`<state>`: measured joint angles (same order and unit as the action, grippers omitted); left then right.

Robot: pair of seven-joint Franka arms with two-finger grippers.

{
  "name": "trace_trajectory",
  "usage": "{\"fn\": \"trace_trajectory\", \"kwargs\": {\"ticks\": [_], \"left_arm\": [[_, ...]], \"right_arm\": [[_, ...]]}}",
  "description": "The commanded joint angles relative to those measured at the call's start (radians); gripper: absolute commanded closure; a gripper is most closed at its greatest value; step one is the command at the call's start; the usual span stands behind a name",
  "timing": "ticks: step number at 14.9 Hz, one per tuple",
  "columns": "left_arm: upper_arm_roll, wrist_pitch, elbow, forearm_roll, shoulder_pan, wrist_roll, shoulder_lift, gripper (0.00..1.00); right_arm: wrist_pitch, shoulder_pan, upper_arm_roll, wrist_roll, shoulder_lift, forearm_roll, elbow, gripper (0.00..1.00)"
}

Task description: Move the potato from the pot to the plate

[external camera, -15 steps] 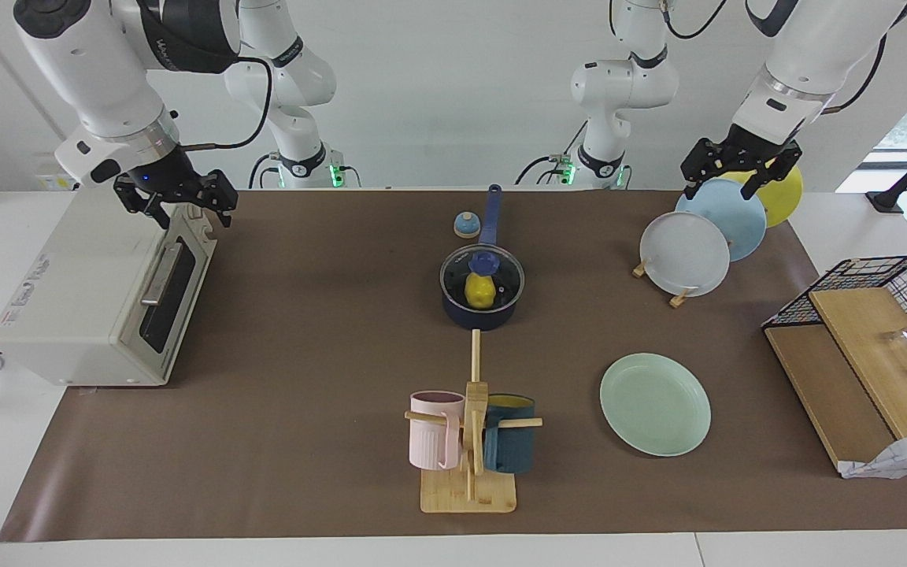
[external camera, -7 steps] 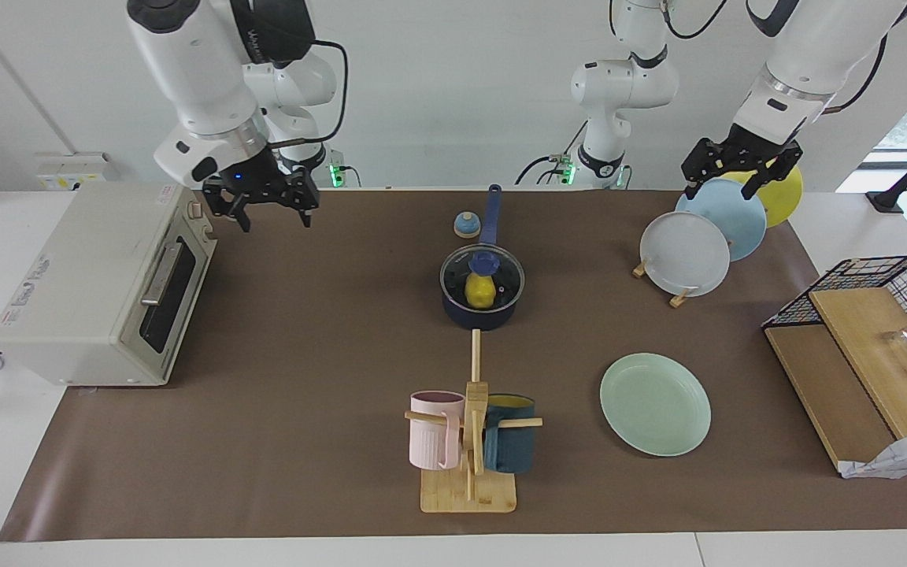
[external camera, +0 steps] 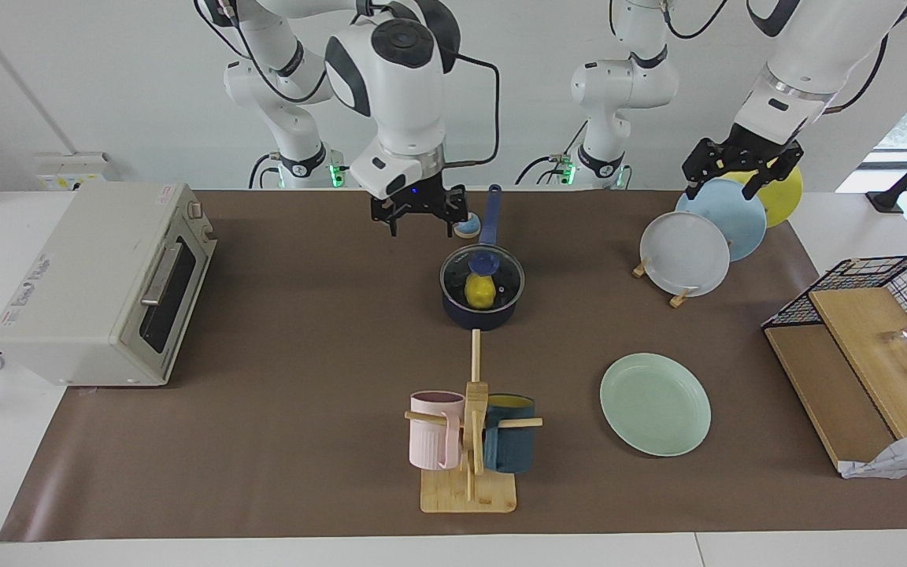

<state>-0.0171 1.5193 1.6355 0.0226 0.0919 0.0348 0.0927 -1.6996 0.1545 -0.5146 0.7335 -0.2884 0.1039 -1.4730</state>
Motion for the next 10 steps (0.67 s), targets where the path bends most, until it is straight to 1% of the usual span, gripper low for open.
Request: {"fn": "trace_trajectory", "kwargs": {"ticks": [1, 4, 5, 7, 10], "left_arm": [[-0.004, 0.016, 0.015, -0.001, 0.0, 0.0, 0.019, 0.0], [-0.004, 0.036, 0.015, -0.001, -0.004, -0.003, 0.018, 0.0], [-0.004, 0.038, 0.015, -0.001, -0.008, -0.003, 0.018, 0.0], [-0.004, 0.038, 0.015, -0.001, -0.011, -0.003, 0.018, 0.0], [-0.004, 0.038, 0.015, -0.003, 0.0, -0.003, 0.018, 0.0]], "right_arm": [[-0.057, 0.054, -0.018, 0.098, -0.072, 0.034, 0.037, 0.0], [-0.086, 0.128, -0.019, 0.177, -0.126, 0.049, 0.04, 0.0], [-0.097, 0.143, -0.021, 0.199, -0.147, 0.084, 0.04, 0.0], [-0.13, 0.145, -0.038, 0.192, -0.155, 0.137, 0.019, 0.0], [-0.147, 0.145, -0.039, 0.188, -0.161, 0.148, -0.007, 0.0]]}}
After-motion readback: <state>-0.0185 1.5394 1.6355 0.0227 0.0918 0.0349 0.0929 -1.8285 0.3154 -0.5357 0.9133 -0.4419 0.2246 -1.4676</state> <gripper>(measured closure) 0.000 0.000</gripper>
